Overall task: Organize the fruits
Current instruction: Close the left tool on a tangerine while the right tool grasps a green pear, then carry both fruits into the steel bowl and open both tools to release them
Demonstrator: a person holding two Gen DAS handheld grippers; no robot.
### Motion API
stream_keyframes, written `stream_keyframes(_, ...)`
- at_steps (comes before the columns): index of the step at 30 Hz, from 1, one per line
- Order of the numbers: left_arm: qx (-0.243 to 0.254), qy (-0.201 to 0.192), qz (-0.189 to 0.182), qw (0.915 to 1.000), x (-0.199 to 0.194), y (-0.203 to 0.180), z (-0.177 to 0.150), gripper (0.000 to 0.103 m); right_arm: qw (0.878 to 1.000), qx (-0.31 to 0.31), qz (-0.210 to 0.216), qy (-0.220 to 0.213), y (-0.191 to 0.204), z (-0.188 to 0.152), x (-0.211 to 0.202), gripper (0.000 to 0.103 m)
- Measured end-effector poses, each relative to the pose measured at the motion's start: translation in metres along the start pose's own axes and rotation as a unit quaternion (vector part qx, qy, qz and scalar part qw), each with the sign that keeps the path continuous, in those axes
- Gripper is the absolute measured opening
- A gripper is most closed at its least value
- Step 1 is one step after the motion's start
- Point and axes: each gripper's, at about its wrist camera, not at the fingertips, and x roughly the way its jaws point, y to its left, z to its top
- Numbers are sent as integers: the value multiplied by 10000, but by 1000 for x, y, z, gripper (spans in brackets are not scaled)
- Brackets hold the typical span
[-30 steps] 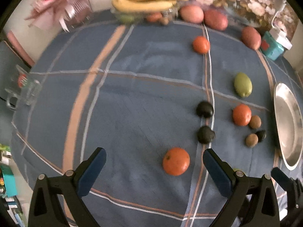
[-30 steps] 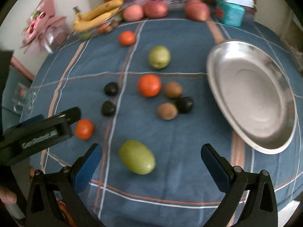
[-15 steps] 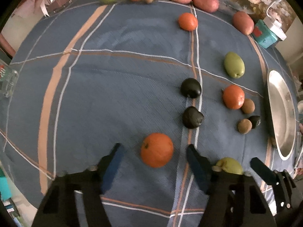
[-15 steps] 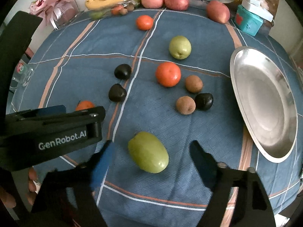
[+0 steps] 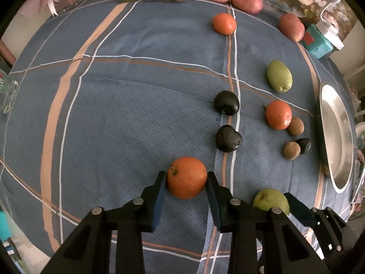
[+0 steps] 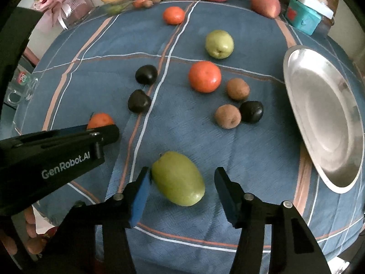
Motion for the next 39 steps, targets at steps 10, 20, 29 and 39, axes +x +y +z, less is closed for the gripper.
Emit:
stream_keyframes(10,-226,-588,-295,9976,-42,22,-5,36,9967,419,421,-547,-15,3,-28,48)
stream_keyframes(20,-189,-1002,-335,9942,-70,-3,23,36,9857,1191,431,-1116,-42,29,-53,48)
stream_keyframes(29,287,-1096,-419,9927,-68,-70,49,36,9730,1854,-55,-1371,-95,46,-67,48)
stream_keyframes(39,1180,-1137,-817,9831,-52,-159,52,36,9432,2993,-582,-1320,-190,39,-71,48)
